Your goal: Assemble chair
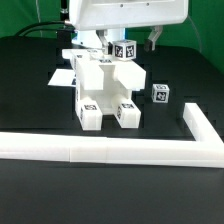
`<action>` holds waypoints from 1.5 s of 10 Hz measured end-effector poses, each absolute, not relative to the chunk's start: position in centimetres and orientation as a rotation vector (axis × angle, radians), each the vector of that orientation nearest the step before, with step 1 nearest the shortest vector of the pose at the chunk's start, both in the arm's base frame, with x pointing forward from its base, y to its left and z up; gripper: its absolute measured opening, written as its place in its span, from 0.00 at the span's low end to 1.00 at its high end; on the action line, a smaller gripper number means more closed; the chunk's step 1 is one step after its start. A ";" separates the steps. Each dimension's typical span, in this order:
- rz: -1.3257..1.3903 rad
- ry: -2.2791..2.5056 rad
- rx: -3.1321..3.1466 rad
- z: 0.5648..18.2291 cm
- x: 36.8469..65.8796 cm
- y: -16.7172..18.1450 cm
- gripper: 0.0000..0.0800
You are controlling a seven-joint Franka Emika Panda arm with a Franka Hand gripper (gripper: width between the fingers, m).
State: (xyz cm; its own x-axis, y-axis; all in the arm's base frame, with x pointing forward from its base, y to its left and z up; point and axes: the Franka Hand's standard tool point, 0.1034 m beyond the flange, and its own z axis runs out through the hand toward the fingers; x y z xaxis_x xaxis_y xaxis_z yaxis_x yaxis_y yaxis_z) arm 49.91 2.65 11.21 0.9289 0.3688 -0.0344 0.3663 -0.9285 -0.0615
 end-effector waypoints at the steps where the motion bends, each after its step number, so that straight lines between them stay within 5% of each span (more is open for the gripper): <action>1: 0.055 -0.706 -3.007 11.2 50.1 2.4 0.81; 3: 0.051 -0.756 -2.994 11.2 50.1 2.2 0.49; 4: 0.051 -0.756 -2.995 11.2 50.1 2.2 0.49; 5: 0.051 -0.756 -2.995 11.2 50.1 2.2 0.35; 8: 0.051 -0.683 -3.011 11.2 50.1 2.2 0.35; 15: -0.024 0.318 -3.080 11.2 50.8 2.7 0.35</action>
Offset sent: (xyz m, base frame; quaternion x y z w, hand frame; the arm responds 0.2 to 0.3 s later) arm 0.0000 0.0000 0.0000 0.0000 0.0000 0.0000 1.0000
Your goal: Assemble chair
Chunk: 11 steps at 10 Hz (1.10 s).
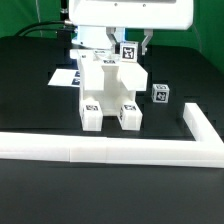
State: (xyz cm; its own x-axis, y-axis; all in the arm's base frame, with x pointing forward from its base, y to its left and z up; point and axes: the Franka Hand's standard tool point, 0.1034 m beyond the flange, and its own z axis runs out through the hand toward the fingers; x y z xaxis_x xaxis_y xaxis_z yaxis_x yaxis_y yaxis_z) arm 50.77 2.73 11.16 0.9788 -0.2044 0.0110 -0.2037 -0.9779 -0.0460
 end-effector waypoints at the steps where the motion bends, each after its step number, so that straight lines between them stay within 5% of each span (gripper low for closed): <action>1: -0.021 0.443 -3.064 11.2 50.8 2.7 0.35; 11: 0.014 1.417 -2.731 11.1 50.7 2.9 0.36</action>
Offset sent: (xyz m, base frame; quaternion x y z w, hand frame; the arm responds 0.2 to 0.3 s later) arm 0.0000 0.0000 0.0000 0.0000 0.0000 0.1938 0.9810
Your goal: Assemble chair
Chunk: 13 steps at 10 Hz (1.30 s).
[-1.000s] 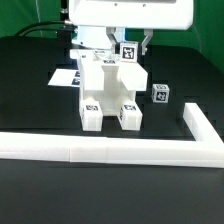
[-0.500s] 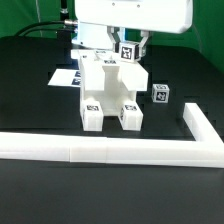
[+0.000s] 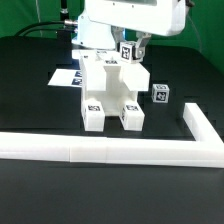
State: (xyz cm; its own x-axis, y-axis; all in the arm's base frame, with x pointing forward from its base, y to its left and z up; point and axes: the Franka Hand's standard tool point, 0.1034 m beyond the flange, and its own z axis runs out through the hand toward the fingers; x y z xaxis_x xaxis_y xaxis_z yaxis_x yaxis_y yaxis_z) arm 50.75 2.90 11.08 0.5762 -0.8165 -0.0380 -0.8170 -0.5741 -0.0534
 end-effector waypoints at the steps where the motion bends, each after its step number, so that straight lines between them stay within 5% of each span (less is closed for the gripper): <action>1: 0.018 1.479 -2.695 11.1 50.7 2.9 0.36; 4: 0.017 1.419 -2.728 11.1 50.7 2.9 0.41; 5: 0.019 1.417 -2.729 11.1 50.7 3.0 0.65; 6: 0.015 1.312 -2.781 11.1 50.7 3.0 0.76; 13: -0.039 0.465 -3.044 11.0 50.8 3.1 0.81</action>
Offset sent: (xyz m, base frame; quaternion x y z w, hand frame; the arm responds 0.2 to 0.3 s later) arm 0.0000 0.0000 0.0000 0.0000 0.0000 -0.0650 0.9979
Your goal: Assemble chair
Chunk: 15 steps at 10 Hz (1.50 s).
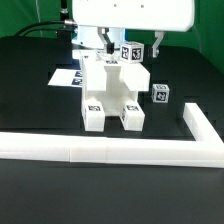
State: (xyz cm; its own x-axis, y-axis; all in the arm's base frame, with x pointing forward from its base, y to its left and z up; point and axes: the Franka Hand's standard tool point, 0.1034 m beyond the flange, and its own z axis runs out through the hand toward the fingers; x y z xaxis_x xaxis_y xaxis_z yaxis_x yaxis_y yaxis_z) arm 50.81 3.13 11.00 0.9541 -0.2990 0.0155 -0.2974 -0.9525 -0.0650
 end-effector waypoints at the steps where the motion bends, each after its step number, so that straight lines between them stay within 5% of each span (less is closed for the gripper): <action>1: -0.042 0.351 -3.060 11.0 50.8 3.1 0.81; 6: -0.053 -0.059 -3.086 11.0 50.8 3.2 0.81; 8: -0.059 -0.285 -3.076 11.0 50.8 3.1 0.48; 9: -0.061 -0.367 -3.069 11.0 50.8 3.0 0.48; 10: -0.064 -0.529 -3.051 11.0 50.8 2.9 0.34; 15: -0.063 -0.477 -3.058 11.0 50.8 2.9 0.34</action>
Offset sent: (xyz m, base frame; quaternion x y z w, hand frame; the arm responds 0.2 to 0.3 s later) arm -0.0023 0.0037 -0.0001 -0.0026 -0.0125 -0.1782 0.9839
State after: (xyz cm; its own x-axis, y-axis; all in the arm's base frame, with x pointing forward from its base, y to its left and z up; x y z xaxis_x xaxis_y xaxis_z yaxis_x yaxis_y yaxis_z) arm 50.81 2.89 10.98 0.9517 0.3035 0.0472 0.3053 -0.9514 -0.0392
